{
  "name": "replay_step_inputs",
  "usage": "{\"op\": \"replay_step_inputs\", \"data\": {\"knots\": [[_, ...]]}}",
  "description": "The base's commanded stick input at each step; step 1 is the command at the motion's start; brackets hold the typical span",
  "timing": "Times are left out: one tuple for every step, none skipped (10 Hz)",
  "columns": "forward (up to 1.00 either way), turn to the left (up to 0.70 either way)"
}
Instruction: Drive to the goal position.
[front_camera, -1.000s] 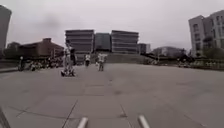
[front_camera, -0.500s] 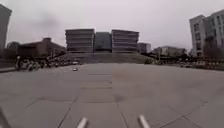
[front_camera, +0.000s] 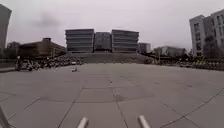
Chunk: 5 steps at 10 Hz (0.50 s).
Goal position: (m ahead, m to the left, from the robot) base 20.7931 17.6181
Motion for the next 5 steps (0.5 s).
{"op": "replay_step_inputs", "data": {"knots": [[0.67,0.00],[0.99,0.00],[1.00,0.00],[1.00,0.00],[1.00,0.00]]}}
